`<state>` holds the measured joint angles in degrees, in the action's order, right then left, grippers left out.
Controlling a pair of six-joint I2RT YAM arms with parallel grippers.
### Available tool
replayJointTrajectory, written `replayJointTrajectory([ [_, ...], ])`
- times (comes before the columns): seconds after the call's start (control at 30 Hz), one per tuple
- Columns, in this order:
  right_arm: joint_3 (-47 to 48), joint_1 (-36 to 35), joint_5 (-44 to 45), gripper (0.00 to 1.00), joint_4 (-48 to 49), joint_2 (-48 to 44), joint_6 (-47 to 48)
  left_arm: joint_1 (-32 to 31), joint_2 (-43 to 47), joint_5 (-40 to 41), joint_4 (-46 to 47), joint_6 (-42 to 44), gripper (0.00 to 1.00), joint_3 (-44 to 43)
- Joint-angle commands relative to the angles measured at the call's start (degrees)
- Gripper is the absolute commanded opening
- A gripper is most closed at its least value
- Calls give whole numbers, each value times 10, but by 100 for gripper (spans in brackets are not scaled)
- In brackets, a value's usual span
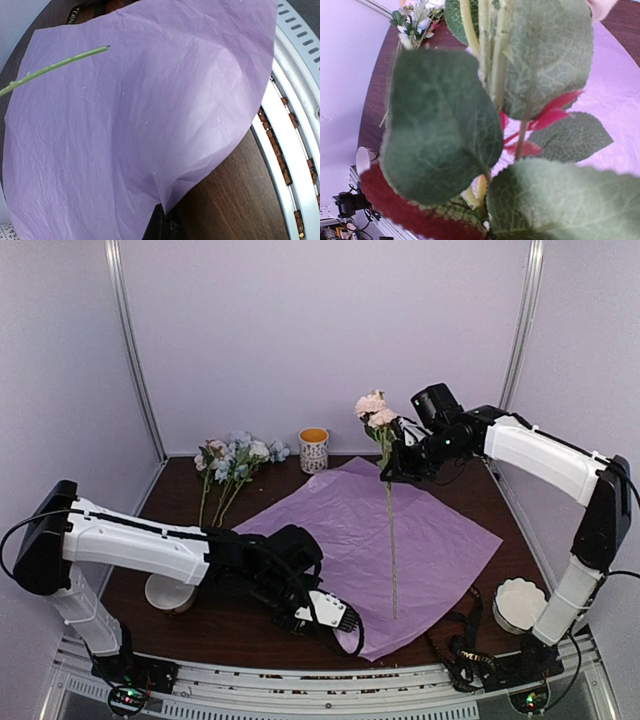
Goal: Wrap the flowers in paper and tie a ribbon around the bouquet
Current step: Place the fake flower on the flattened wrapping paper.
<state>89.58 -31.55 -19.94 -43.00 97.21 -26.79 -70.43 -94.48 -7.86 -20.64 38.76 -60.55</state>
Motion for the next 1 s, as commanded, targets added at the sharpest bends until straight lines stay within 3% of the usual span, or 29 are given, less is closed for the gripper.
replayJointTrajectory([
  [0.0, 38, 4, -43, 1, 18, 31, -22, 3, -22, -26, -35, 8, 0, -23],
  [0.37, 172, 16, 21, 1, -7, 265, -55, 17, -45, -37, -57, -7, 0, -41],
  [0.57, 250, 35, 73, 8, -10, 363, -100, 18, -54, -42, -66, -1, 0, -52],
  [0.73, 317, 57, 84, 12, -28, 426, -132, 20, -68, -43, -74, 13, 0, -71],
  [0.9, 332, 61, 80, 14, -50, 416, -123, 35, -94, -44, -123, 6, 0, -116],
  [0.93, 323, 61, 78, 15, -46, 405, -123, 35, -96, -45, -133, 5, 5, -124],
  [0.97, 306, 61, 72, 17, -37, 393, -124, 35, -97, -47, -138, 4, 17, -127],
])
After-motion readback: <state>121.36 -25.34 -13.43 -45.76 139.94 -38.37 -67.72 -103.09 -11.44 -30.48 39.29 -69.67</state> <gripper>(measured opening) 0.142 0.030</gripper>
